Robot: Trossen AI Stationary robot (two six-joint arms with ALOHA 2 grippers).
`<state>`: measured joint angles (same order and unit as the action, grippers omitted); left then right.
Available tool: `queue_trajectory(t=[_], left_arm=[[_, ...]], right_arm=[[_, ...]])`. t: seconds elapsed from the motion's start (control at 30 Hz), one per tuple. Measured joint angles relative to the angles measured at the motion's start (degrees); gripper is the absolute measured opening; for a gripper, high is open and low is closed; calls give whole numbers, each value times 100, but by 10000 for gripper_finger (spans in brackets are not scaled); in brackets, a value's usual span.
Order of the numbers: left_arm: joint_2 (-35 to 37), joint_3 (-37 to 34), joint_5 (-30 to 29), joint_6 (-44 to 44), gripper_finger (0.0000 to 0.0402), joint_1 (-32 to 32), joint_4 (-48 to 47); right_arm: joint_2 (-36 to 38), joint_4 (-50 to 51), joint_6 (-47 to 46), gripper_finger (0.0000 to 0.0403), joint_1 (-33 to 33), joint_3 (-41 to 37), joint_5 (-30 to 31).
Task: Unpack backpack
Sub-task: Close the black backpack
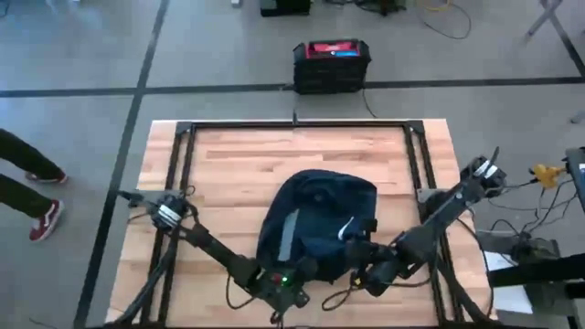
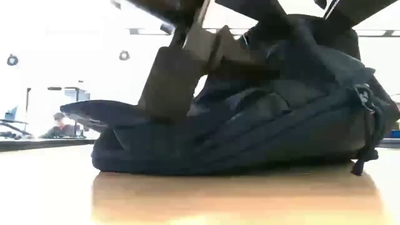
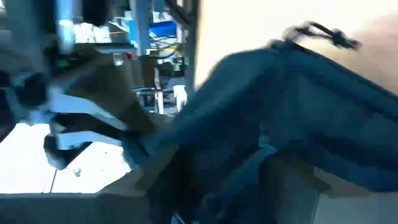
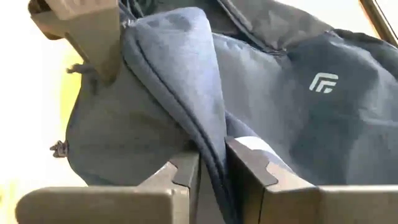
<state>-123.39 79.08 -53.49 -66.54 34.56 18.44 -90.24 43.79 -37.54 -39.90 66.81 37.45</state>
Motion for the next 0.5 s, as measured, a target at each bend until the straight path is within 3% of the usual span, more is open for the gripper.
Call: queue_trajectory(t=[0.2,0.3,0.4,0.5], left_arm=[[20,183,-15,220,151,-4,-29],[20,213,-169,698,101,20,-60],[33,301,-462,1462,27,96,-154],[48,356,-485,1716,7,223,-230]], right_arm=[[0,-24,-2,52,-3,0,-7],[0,-37,-8,58,-7,0,-28],[2,-218,94,69,-2,11,-360],[2,-388,452,89,-7,137,-569]])
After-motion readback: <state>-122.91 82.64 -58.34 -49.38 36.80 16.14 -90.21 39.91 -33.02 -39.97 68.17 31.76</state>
